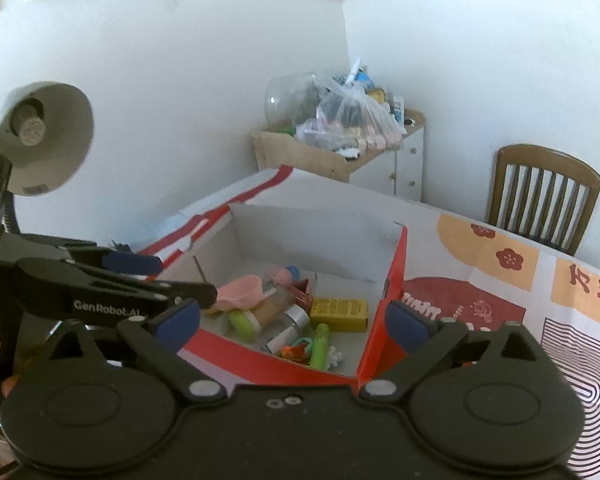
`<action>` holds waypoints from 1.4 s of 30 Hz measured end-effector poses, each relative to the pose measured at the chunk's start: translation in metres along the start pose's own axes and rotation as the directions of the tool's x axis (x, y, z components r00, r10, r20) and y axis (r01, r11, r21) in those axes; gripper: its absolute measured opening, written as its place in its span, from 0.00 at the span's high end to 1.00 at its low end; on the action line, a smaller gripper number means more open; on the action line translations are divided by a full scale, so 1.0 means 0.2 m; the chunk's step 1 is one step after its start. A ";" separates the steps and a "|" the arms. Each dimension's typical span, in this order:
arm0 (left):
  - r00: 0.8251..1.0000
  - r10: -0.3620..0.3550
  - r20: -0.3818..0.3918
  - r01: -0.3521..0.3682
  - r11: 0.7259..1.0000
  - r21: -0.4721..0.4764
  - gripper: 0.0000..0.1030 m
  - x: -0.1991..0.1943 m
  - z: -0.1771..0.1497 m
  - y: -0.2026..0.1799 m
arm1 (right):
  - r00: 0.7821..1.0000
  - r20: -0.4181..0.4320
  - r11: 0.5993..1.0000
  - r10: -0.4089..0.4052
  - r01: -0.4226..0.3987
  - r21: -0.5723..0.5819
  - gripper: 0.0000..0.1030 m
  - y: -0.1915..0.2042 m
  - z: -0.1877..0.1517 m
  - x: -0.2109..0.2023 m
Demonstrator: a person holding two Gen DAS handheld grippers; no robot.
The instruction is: Organize rigid objects
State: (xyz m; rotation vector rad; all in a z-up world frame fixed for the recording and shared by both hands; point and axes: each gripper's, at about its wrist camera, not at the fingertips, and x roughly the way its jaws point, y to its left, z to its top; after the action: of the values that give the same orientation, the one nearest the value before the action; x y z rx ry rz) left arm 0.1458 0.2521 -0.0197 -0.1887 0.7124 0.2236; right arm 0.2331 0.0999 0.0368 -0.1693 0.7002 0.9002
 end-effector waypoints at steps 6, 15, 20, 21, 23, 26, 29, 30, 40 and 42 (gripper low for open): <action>0.999 0.022 0.048 -0.021 1.000 -0.021 0.18 -0.11 -0.05 -0.01 | 0.999 0.038 0.999 0.031 -0.032 0.004 0.00 0.01 -0.02 -0.09; 0.999 -0.004 0.053 0.007 0.998 -0.066 0.04 -0.21 -0.06 -0.03 | 0.996 0.081 0.999 0.034 -0.037 0.039 0.00 0.01 -0.03 -0.18; 0.998 -0.008 0.066 0.012 0.998 -0.058 0.00 -0.27 -0.08 -0.07 | 0.995 0.095 0.999 0.029 -0.033 0.037 0.00 0.01 -0.04 -0.23; 0.998 -0.009 0.066 0.013 0.998 -0.058 0.00 -0.27 -0.09 -0.08 | 0.995 0.098 0.999 0.031 -0.035 0.037 0.00 0.01 -0.04 -0.24; 0.998 -0.010 0.064 0.013 0.998 -0.056 0.00 -0.28 -0.09 -0.09 | 0.994 0.103 0.999 0.030 -0.034 0.038 0.00 0.02 -0.04 -0.25; 0.998 0.003 0.067 0.001 0.999 -0.052 0.00 -0.31 -0.11 -0.12 | 0.994 0.107 0.999 0.030 -0.034 0.041 0.00 0.03 -0.05 -0.28; 0.997 0.020 0.077 -0.016 0.998 -0.055 0.00 -0.35 -0.12 -0.14 | 0.993 0.112 0.998 0.028 -0.033 0.044 0.00 0.03 -0.04 -0.31; 0.997 0.023 0.079 -0.018 0.998 -0.058 0.00 -0.36 -0.12 -0.14 | 0.993 0.115 0.998 0.025 -0.031 0.048 0.00 0.02 -0.05 -0.32; 0.996 0.040 0.085 -0.035 0.998 -0.052 0.00 -0.39 -0.12 -0.15 | 0.994 0.106 0.996 -0.005 -0.004 0.087 0.00 0.01 -0.07 -0.34; 0.996 0.041 0.084 -0.036 0.998 -0.052 0.00 -0.39 -0.12 -0.16 | 0.995 0.102 0.996 -0.008 -0.002 0.090 0.00 0.01 -0.08 -0.34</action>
State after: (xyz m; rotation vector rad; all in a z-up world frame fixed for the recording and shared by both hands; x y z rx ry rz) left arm 0.0814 0.2049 0.0165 -0.2121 0.6262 0.2848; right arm 0.1955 0.0504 0.0671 -0.0434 0.6433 0.8666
